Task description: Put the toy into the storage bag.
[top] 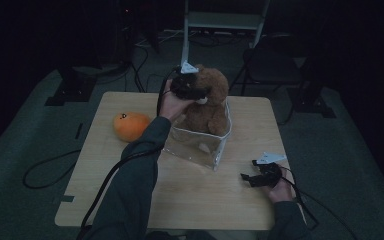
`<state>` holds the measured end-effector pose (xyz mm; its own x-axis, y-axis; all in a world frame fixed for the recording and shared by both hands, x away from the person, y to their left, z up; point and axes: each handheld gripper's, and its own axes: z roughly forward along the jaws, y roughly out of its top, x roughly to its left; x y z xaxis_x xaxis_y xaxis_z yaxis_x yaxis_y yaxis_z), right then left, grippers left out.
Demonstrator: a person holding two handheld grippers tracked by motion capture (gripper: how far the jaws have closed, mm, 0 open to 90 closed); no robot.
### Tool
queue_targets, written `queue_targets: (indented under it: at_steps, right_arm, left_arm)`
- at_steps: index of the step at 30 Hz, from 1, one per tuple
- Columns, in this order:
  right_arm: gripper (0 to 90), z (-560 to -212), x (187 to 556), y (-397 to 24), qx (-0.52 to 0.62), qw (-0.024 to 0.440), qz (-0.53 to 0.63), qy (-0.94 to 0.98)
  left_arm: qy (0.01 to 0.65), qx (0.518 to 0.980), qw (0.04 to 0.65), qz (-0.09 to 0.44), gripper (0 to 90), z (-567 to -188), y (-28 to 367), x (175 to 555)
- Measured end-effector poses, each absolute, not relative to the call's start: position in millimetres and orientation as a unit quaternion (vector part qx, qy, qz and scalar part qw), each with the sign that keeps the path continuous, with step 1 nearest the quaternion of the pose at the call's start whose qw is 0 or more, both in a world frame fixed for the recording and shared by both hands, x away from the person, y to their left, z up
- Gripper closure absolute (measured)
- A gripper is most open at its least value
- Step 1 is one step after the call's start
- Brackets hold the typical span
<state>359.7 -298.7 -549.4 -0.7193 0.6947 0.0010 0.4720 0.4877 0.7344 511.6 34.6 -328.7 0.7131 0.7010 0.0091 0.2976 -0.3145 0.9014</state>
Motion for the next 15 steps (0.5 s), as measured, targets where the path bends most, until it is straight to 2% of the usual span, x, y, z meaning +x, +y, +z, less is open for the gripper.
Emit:
queue_targets:
  at_steps: [15]
  right_arm:
    - [18.6,-549,360,-299,0.344,0.149,0.372,0.849]
  left_arm:
    - [0.332,0.769,0.499,0.22,35.8,-316,30,517]
